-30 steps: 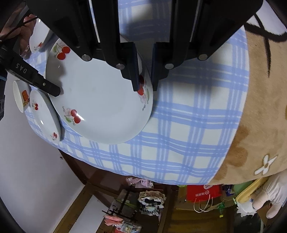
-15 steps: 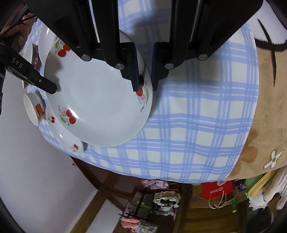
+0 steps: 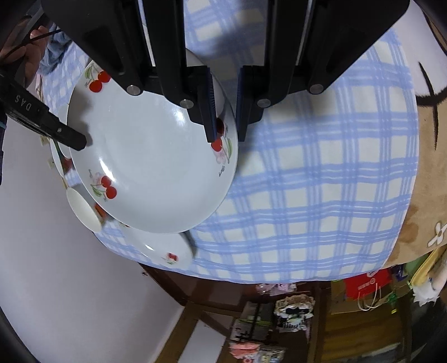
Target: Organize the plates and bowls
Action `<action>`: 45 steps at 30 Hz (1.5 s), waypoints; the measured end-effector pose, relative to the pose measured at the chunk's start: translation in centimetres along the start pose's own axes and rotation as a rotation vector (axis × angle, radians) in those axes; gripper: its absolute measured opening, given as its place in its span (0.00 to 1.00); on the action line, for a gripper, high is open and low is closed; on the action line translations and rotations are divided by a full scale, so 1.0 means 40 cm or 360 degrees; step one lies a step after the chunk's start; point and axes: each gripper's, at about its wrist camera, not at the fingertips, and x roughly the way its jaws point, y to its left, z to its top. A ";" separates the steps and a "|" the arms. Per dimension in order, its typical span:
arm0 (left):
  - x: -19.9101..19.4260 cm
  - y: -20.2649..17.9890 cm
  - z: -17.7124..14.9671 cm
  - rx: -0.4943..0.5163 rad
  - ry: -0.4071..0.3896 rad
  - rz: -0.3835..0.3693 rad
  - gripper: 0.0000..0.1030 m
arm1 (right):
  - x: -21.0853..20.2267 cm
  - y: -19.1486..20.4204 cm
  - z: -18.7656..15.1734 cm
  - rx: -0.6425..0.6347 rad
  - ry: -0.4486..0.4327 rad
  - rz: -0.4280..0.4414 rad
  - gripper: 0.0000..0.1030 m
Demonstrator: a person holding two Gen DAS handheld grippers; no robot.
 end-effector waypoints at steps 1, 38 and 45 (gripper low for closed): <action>-0.004 -0.011 -0.005 0.0011 0.0000 -0.0003 0.13 | -0.011 -0.011 -0.009 0.0014 -0.0003 -0.0008 0.09; 0.066 -0.173 -0.145 0.0294 0.0237 0.0062 0.13 | -0.033 -0.176 -0.218 0.0237 0.0071 -0.0099 0.09; 0.063 -0.178 -0.143 0.0374 0.0218 0.0087 0.12 | -0.011 -0.185 -0.224 0.0271 0.0116 -0.0108 0.09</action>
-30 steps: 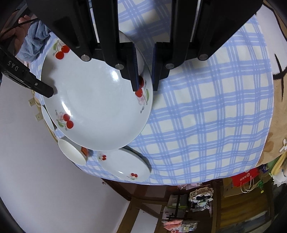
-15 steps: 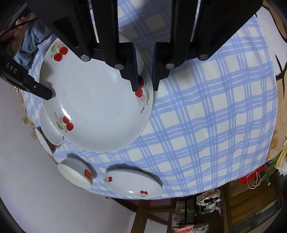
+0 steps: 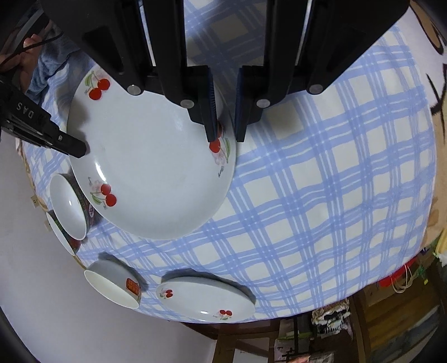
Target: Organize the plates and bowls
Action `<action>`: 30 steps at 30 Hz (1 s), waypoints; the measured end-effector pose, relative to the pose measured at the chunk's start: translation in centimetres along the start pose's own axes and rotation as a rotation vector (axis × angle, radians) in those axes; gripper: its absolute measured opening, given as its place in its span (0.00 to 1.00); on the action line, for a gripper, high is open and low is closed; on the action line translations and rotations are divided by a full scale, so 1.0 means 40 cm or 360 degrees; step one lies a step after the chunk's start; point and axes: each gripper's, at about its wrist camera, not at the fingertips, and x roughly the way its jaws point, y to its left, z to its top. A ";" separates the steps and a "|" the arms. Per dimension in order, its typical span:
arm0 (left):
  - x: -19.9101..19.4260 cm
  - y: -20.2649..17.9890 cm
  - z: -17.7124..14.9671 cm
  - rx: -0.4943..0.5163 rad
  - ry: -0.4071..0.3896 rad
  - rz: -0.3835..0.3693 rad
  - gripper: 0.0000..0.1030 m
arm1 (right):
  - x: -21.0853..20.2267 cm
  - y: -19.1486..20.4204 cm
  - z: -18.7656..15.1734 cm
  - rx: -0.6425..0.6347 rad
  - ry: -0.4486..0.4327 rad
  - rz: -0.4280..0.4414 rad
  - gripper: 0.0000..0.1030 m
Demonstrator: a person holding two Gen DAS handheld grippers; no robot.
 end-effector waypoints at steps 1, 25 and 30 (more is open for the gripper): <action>-0.003 0.000 -0.001 0.0018 -0.0007 0.0005 0.12 | 0.006 0.002 -0.002 0.0002 0.0009 -0.0012 0.09; 0.031 -0.027 0.001 0.0116 0.0012 0.0087 0.15 | 0.011 0.017 0.014 -0.0014 0.0078 -0.0120 0.10; 0.038 -0.024 0.015 0.0124 0.0007 0.0079 0.15 | 0.014 0.014 0.020 0.0014 0.0104 -0.0124 0.10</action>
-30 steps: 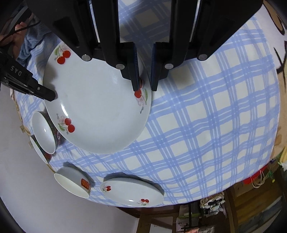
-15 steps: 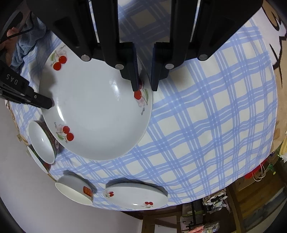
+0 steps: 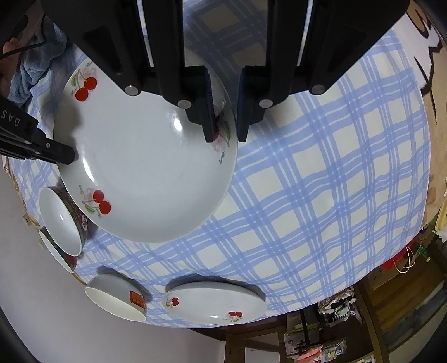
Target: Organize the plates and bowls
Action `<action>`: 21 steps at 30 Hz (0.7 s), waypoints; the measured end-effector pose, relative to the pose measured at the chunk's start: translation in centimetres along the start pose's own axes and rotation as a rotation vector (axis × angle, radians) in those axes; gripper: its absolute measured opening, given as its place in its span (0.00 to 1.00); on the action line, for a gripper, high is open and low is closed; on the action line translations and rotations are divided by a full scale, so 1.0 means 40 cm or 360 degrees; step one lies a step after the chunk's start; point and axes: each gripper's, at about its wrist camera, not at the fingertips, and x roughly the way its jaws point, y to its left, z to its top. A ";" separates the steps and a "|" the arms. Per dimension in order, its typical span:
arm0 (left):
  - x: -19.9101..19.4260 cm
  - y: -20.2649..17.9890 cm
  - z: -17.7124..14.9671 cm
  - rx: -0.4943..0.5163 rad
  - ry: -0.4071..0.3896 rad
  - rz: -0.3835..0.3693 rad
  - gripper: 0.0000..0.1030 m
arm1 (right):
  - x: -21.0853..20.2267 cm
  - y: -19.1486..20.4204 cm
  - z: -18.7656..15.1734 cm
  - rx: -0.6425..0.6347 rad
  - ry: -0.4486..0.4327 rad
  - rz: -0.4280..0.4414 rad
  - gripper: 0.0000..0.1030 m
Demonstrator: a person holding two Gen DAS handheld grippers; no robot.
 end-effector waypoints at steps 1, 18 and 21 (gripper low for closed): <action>0.001 0.000 0.000 0.0001 0.0001 -0.0003 0.15 | 0.001 0.000 0.001 -0.0001 -0.0002 -0.0001 0.10; -0.008 0.003 -0.003 -0.0003 0.0028 -0.0064 0.15 | -0.001 -0.013 0.005 0.0028 -0.0008 0.0019 0.10; -0.012 0.003 -0.006 -0.0006 0.0028 -0.0069 0.15 | -0.004 -0.016 0.005 0.0037 -0.0008 0.0025 0.10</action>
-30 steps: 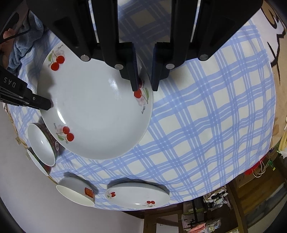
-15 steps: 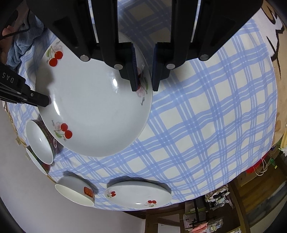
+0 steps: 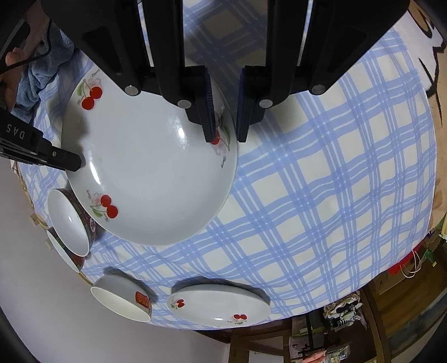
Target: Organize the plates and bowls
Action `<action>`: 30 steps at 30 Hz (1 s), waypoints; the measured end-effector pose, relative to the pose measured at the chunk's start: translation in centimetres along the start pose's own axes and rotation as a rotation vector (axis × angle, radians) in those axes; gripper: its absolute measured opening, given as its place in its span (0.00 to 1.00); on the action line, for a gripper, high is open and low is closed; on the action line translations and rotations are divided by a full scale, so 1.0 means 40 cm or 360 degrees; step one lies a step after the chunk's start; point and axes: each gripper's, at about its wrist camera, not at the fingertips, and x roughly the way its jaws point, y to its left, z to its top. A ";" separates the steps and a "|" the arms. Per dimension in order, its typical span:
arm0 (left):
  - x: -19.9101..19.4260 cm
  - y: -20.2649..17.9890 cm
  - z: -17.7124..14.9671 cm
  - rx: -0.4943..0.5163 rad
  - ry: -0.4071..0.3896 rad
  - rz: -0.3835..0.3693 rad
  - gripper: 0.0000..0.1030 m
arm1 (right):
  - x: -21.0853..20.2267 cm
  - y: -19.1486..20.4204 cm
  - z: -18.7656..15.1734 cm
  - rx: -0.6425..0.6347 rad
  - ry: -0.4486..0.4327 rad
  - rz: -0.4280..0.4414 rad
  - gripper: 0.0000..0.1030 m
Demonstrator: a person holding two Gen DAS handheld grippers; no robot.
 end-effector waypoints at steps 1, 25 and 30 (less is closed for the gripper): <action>-0.003 0.001 -0.001 -0.0005 -0.0002 0.0001 0.15 | -0.003 0.002 0.000 -0.0007 -0.0007 -0.0012 0.10; -0.006 -0.003 -0.005 -0.0019 0.0016 -0.0008 0.15 | -0.010 -0.008 0.005 -0.0019 -0.0033 -0.0081 0.14; -0.010 0.000 -0.002 -0.0031 0.0014 -0.0010 0.15 | -0.020 -0.005 0.006 -0.0032 -0.0060 -0.0080 0.14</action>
